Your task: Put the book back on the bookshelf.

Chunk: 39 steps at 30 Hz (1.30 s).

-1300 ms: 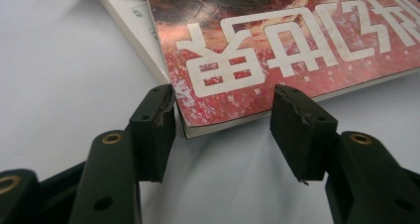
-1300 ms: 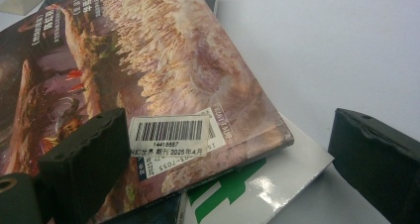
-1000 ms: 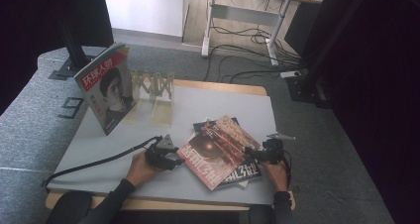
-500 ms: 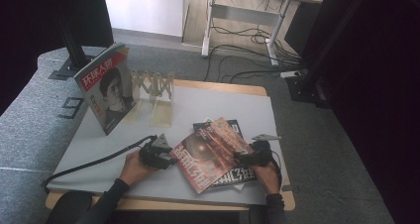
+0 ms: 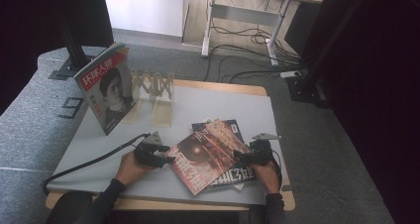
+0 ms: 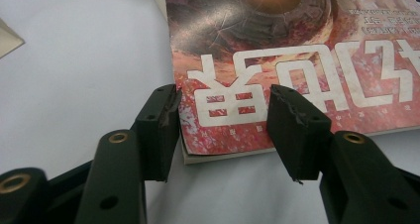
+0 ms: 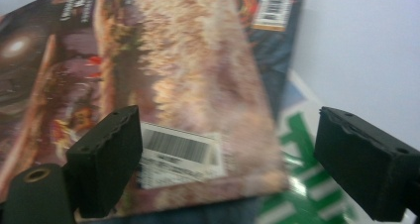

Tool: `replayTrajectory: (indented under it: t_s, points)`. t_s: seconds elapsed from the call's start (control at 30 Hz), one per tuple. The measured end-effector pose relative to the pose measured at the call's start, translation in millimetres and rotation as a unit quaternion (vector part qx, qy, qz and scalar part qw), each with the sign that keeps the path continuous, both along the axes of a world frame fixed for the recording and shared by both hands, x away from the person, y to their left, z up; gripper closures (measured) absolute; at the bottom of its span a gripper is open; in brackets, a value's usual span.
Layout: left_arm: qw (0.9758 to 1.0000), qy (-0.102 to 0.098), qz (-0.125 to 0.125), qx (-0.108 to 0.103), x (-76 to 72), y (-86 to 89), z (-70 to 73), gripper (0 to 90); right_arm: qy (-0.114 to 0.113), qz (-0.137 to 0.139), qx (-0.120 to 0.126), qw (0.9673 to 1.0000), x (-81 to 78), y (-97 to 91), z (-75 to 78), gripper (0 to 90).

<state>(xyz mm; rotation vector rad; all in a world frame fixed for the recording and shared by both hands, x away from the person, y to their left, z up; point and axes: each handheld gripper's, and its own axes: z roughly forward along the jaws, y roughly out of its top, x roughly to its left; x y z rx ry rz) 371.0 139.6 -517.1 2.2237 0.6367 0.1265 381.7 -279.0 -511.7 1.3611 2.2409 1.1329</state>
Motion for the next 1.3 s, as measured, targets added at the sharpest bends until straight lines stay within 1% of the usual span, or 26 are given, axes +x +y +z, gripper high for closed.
replayTrajectory:
  t_s: [0.07,0.2,0.27,0.33,0.37,0.4,0.47,0.57,0.63,0.73,0.8,0.97,1.03,1.13,1.3]
  points:
    - [1.0,-0.002,-0.002,0.007,-1.9,1.0,0.0,44.6,0.0,-0.01,0.004,0.9999,-0.5,-8.7,-0.3,9.9]
    - [0.9999,0.002,-0.004,0.012,-5.2,6.3,-1.3,44.8,0.001,-0.024,0.01,0.9997,-1.8,-23.1,-1.3,9.4]
    - [0.9998,0.004,-0.003,0.018,-7.1,9.0,-2.1,45.5,0.0,-0.029,0.011,0.9995,-2.9,-28.7,-1.4,9.8]
    - [0.9998,0.008,-0.002,0.019,-8.4,11.4,-3.8,47.5,-0.001,-0.034,0.012,0.9993,-4.4,-33.1,-1.6,10.6]
    - [0.9997,0.008,-0.001,0.024,-8.5,11.9,-4.6,49.2,0.0,-0.034,0.013,0.9993,-5.3,-35.1,-1.5,11.1]
    - [0.9996,0.004,0.003,0.027,-8.7,11.5,-5.0,51.4,-0.001,-0.034,0.014,0.9993,-5.9,-36.7,-1.7,11.9]
    - [0.9996,0.0,0.01,0.025,-8.6,10.2,-5.5,56.1,-0.001,-0.036,0.013,0.9993,-6.8,-39.8,-1.7,12.7]
    - [0.9995,-0.005,0.016,0.027,-8.7,7.7,-6.0,58.7,0.0,-0.04,0.015,0.9991,-7.7,-43.6,-1.5,12.9]
    - [0.9994,-0.006,0.014,0.032,-8.4,5.6,-5.4,58.9,-0.001,-0.04,0.016,0.9991,-7.8,-45.4,-1.1,12.9]
    - [0.9994,-0.01,0.013,0.032,-7.6,-0.3,-5.9,58.8,-0.001,-0.04,0.018,0.999,-8.3,-46.8,-0.1,12.9]
    - [0.9996,-0.009,0.012,0.026,-6.1,-4.0,-6.6,58.6,-0.002,-0.04,0.019,0.999,-8.7,-47.7,0.6,12.9]
    - [0.9995,-0.011,0.004,0.031,-3.6,-13.3,-5.8,58.1,0.001,-0.045,0.021,0.9988,-9.6,-52.3,1.1,12.9]
    - [0.9997,-0.007,0.004,0.022,-2.4,-15.4,-6.8,58.0,0.003,-0.045,0.023,0.9987,-10.4,-54.1,1.1,13.0]
    - [0.9997,-0.007,-0.001,0.022,-1.6,-20.2,-5.5,57.9,0.004,-0.043,0.022,0.9988,-11.5,-56.5,1.1,13.3]
    - [0.9998,-0.005,-0.017,0.001,-1.3,-33.6,-5.3,57.3,0.01,-0.04,0.024,0.9989,-12.2,-58.4,0.8,13.7]
